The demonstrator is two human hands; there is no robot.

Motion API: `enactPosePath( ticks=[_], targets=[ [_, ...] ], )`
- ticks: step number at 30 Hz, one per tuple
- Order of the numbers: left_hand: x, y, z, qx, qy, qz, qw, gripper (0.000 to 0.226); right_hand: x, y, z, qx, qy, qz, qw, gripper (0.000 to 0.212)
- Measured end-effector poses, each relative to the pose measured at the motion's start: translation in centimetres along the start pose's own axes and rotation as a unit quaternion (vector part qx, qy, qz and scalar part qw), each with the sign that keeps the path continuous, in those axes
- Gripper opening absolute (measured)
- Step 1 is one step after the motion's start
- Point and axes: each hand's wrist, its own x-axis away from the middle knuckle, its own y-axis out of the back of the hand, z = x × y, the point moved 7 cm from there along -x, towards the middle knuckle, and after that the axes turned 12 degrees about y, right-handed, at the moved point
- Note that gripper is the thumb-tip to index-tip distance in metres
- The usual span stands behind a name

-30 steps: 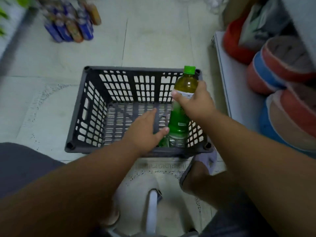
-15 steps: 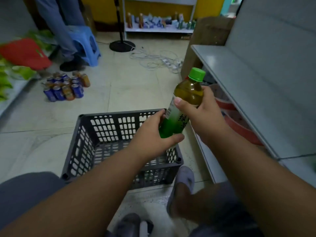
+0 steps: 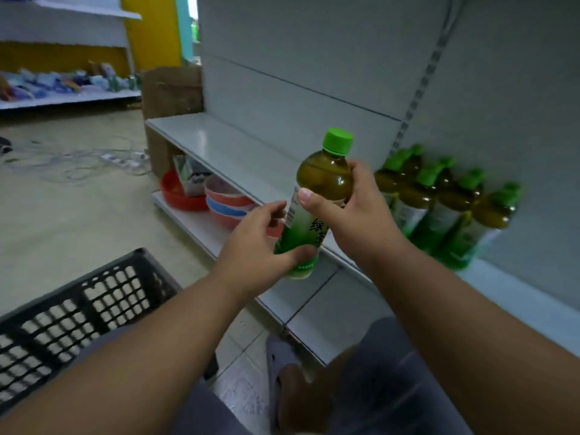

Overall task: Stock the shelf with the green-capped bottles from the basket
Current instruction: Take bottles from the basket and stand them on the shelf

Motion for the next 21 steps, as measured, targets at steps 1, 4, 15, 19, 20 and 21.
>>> enactPosePath(
  ticks=[1,4,15,19,20,21],
  targets=[
    [-0.2,-1.6,-0.9,-0.005,-0.015,0.017,1.000,0.091,0.6,1.7,-0.4,0.011,-0.007,-0.024,1.000,0.069],
    [-0.9,-6.5,-3.2,-0.032,-0.059,0.058,0.996,0.085,2.5,6.7,-1.9,0.055,-0.023,-0.093,0.994,0.071],
    [-3.6,-23.4,-5.9,-0.169,-0.166,0.171,0.956,0.092,7.7,19.3,-9.0,0.154,-0.113,-0.238,0.952,0.063],
    [-4.3,-27.5,-4.5,-0.277,-0.147,0.127,0.941,0.106,7.5,21.5,-11.4,0.179,-0.139,-0.261,0.939,0.066],
    [-4.2,-28.1,-4.1,-0.287,-0.149,0.107,0.940,0.110,7.3,21.7,-12.0,0.184,-0.143,-0.262,0.936,0.067],
    [-4.1,-28.6,-3.7,-0.299,-0.144,0.094,0.938,0.114,7.1,21.8,-12.6,0.190,-0.148,-0.261,0.935,0.067]
  ],
)
